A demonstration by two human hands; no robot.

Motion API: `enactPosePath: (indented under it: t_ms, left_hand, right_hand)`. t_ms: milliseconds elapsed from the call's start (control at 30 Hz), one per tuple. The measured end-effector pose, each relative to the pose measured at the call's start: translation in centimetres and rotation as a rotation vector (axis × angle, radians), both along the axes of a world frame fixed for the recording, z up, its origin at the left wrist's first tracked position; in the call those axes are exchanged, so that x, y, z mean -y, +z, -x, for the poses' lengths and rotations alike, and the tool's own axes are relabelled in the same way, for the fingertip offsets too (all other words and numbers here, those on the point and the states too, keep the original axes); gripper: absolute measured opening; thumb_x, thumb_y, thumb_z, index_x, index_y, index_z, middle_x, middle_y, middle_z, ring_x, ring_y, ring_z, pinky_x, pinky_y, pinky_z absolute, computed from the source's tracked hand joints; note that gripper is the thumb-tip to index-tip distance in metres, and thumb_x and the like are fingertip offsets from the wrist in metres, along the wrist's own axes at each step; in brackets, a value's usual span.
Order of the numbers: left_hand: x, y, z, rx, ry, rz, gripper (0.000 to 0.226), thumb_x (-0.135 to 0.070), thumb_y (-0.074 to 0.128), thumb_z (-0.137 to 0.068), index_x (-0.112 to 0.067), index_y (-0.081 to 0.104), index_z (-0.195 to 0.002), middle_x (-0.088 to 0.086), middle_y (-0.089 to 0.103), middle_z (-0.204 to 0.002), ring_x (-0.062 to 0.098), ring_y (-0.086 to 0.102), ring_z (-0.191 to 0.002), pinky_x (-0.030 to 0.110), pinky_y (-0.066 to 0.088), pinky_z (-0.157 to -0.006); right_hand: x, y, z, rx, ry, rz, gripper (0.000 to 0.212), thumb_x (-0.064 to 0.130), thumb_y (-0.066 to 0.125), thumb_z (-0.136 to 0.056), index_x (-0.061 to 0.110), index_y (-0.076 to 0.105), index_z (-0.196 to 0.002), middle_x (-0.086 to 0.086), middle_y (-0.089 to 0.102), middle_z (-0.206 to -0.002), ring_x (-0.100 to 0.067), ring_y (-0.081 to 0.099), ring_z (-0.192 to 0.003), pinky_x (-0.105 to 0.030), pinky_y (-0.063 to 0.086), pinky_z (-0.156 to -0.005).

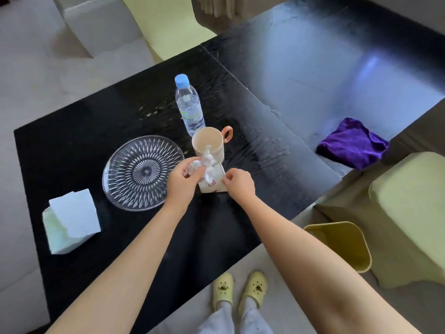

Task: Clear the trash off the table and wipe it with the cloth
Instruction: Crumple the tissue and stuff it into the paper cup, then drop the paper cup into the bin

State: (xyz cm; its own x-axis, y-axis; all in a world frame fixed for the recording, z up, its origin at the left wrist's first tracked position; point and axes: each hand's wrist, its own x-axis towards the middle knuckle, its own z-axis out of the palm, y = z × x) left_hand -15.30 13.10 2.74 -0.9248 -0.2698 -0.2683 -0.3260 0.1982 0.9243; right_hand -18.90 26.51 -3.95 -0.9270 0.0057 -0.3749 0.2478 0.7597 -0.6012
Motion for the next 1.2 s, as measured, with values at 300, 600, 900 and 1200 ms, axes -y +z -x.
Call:
enactPosePath:
  t_ms: [300,600,900,1200]
  left_hand:
    - [-1.9,3.1,3.9,-0.112,-0.27,0.249,0.027,-0.02,0.066,-0.085,-0.018,0.067,-0.111,-0.008,0.058,-0.095,0.004,0.053,-0.082,0.009,0.041,-0.069]
    - [-7.7,6.1,6.9,-0.193,-0.716,0.772,0.03,-0.034,0.057,-0.09,-0.019,0.07,-0.112,0.003,0.056,-0.123,0.026,0.044,-0.119,0.039,0.037,-0.098]
    - [-16.5,8.1,5.7,-0.285,-1.018,0.791,0.054,-0.039,0.037,-0.095,-0.025,0.03,-0.147,0.008,0.052,-0.135,0.033,0.038,-0.127,0.043,0.027,-0.106]
    - [-24.5,7.0,3.7,-0.435,-1.022,0.443,0.049,-0.013,0.068,-0.081,-0.007,0.049,-0.126,0.013,0.047,-0.124,0.021,0.051,-0.106,0.015,0.033,-0.085]
  right_hand:
    - [-3.5,6.1,0.6,-0.424,0.601,-0.27,0.022,0.016,0.049,-0.092,0.01,0.063,-0.108,-0.008,0.065,-0.102,-0.031,0.063,-0.089,-0.04,0.051,-0.07]
    - [-10.3,11.2,-0.8,-0.67,0.361,-0.27,0.012,0.015,0.059,-0.085,0.004,0.065,-0.085,-0.013,0.066,-0.091,-0.035,0.063,-0.077,-0.041,0.054,-0.059]
    - [-18.0,13.2,-3.6,-0.579,0.055,-0.268,0.018,0.016,0.059,-0.09,0.002,0.064,-0.1,-0.014,0.055,-0.118,-0.033,0.065,-0.087,-0.043,0.054,-0.08]
    - [-27.3,12.1,-7.0,-0.522,-0.134,-0.14,0.012,0.006,0.07,-0.08,-0.003,0.064,-0.084,-0.018,0.058,-0.126,-0.032,0.059,-0.112,-0.036,0.049,-0.089]
